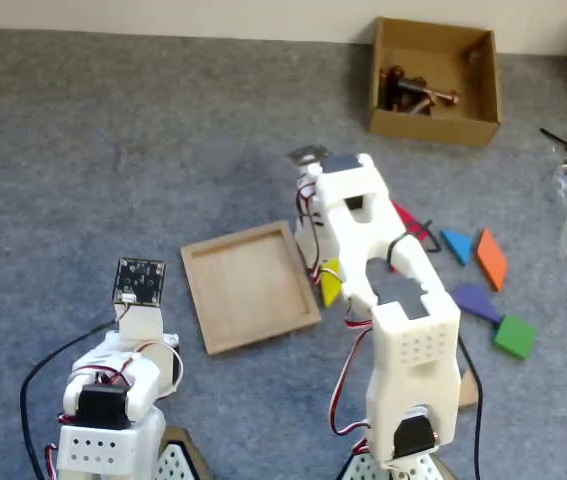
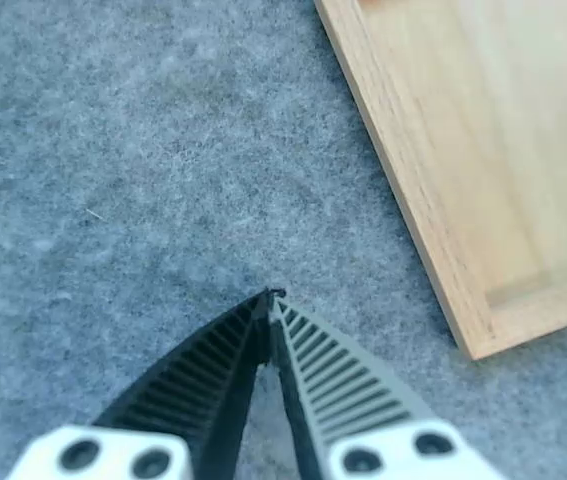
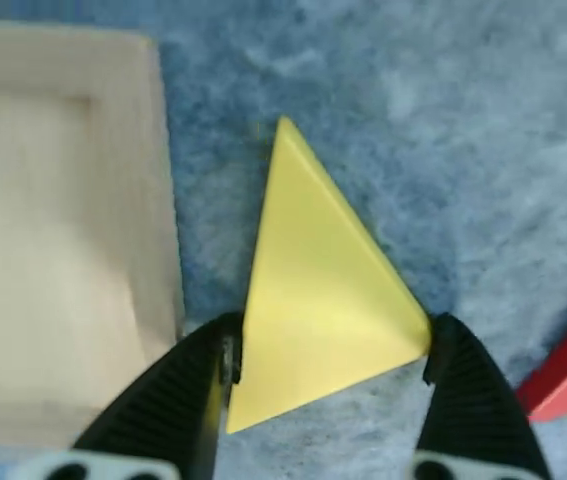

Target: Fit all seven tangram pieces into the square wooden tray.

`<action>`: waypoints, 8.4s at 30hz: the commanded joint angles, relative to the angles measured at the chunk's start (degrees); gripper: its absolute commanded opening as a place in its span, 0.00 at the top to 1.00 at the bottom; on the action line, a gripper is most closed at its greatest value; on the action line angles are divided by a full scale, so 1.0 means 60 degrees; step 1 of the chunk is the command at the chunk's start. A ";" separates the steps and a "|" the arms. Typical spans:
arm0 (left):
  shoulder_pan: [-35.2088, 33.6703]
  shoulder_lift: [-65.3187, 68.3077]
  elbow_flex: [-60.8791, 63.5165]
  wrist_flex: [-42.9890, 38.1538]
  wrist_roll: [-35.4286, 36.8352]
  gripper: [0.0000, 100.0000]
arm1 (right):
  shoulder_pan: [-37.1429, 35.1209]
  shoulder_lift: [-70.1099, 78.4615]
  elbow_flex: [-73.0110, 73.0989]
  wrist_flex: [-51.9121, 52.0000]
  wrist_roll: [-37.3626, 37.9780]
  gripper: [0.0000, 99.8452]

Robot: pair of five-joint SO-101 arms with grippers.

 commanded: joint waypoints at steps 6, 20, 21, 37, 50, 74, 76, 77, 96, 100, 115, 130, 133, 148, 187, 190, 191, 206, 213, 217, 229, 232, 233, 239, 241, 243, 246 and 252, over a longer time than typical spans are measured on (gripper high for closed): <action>0.0139 -0.0066 0.0183 -0.0015 0.0073 0.99 | -0.0066 -0.0139 0.0051 -0.0095 -0.1934 0.82; 0.0139 -0.0066 0.0183 -0.0015 0.0073 0.99 | 0.0125 -0.0154 0.0022 -0.0022 -0.2403 0.82; 0.0139 -0.0066 0.0183 -0.0015 0.0073 0.99 | 0.0125 -0.0183 0.0022 -0.0022 -0.2403 0.82; 0.0139 -0.0066 0.0183 -0.0015 0.0073 0.99 | 0.0359 -0.0198 -0.1458 0.1429 -0.2476 0.82; 0.0139 -0.0066 0.0183 -0.0015 0.0073 0.99 | 0.0139 -0.0212 -0.2527 0.2293 -0.2476 0.82; 0.0139 -0.0066 0.0183 -0.0015 0.0073 0.99 | 0.1092 -0.0198 -0.2557 0.2117 0.2022 0.82; 0.0139 -0.0066 0.0183 -0.0015 0.0073 0.99 | 0.1458 -0.0168 -0.2557 0.2132 0.2432 0.82; 0.0139 -0.0066 0.0183 -0.0015 0.0073 0.99 | 0.1648 -0.0168 -0.2557 0.2132 0.2505 0.82; 0.0139 -0.0066 0.0183 -0.0015 0.0073 0.99 | 0.3319 -0.0110 -0.2440 0.2542 0.2564 0.97; 0.0139 -0.0066 0.0183 -0.0015 0.0073 0.99 | 0.3201 0.0125 -0.2220 0.2864 0.2564 0.97; 0.0139 -0.0066 0.0183 -0.0015 0.0073 0.99 | 0.2821 0.0667 -0.1473 0.2498 0.2505 0.97; 0.0139 -0.0066 0.0183 -0.0015 0.0073 0.99 | 0.1165 0.0652 -0.1092 0.2484 0.1582 0.97; 0.0139 -0.0066 0.0183 -0.0015 0.0073 0.99 | 0.0784 0.0652 -0.1092 0.2498 0.1568 0.97; 0.0139 -0.0066 0.0183 -0.0015 0.0073 0.99 | 0.0857 -0.2147 -0.1062 0.2322 0.0923 0.97; 0.0139 -0.0066 0.0183 -0.0015 0.0073 0.99 | 0.0740 -0.2234 0.0989 -0.1311 -0.2608 0.75; 0.0139 -0.0066 0.0183 -0.0015 0.0073 0.99 | 0.0462 -0.2220 0.1004 -0.1311 -0.2623 0.75; 0.0139 -0.0066 0.0183 -0.0015 0.0073 0.99 | 0.0447 -0.2220 0.1033 -0.1311 -0.2652 0.75; 0.0139 -0.0066 0.0183 -0.0015 0.0073 0.99 | 0.0462 -0.2293 0.1590 -0.1707 -0.2681 0.66; 0.0139 -0.0066 0.0183 -0.0015 0.0073 0.99 | 0.0505 -0.2293 0.1531 -0.1575 -0.2681 0.66; 0.0139 -0.0066 0.0183 -0.0015 0.0073 0.99 | 0.0828 -0.2293 0.1560 -0.1634 -0.2667 0.66; 0.0139 -0.0066 0.0183 -0.0015 0.0073 0.99 | 0.0857 -0.2278 0.1604 -0.2176 -0.2667 0.66; 0.0139 -0.0066 0.0183 -0.0015 0.0073 0.99 | 0.0842 -0.2220 0.1619 -0.2190 -0.2667 0.66; 0.0139 -0.0066 0.0183 -0.0015 0.0073 0.99 | 0.0842 -0.2220 0.1619 -0.2190 -0.2667 0.66; 0.0139 -0.0066 0.0183 -0.0015 0.0073 0.99 | 0.0842 -0.2220 0.1868 -0.2264 -0.2667 0.66; 0.0139 -0.0066 0.0183 -0.0015 0.0073 0.99 | 0.0842 -0.2234 0.2147 -0.2469 -0.2667 0.66; 0.0139 -0.0066 0.0183 -0.0015 0.0073 0.99 | 0.0828 -0.2234 0.2366 -0.2689 -0.2667 0.66; 0.0139 -0.0066 0.0183 -0.0015 0.0073 0.99 | 0.0813 -0.2249 0.2425 -0.2718 -0.2667 0.66; 0.0139 -0.0066 0.0183 -0.0015 0.0073 0.99 | 0.0667 -0.2249 0.2410 -0.2718 -0.2652 0.66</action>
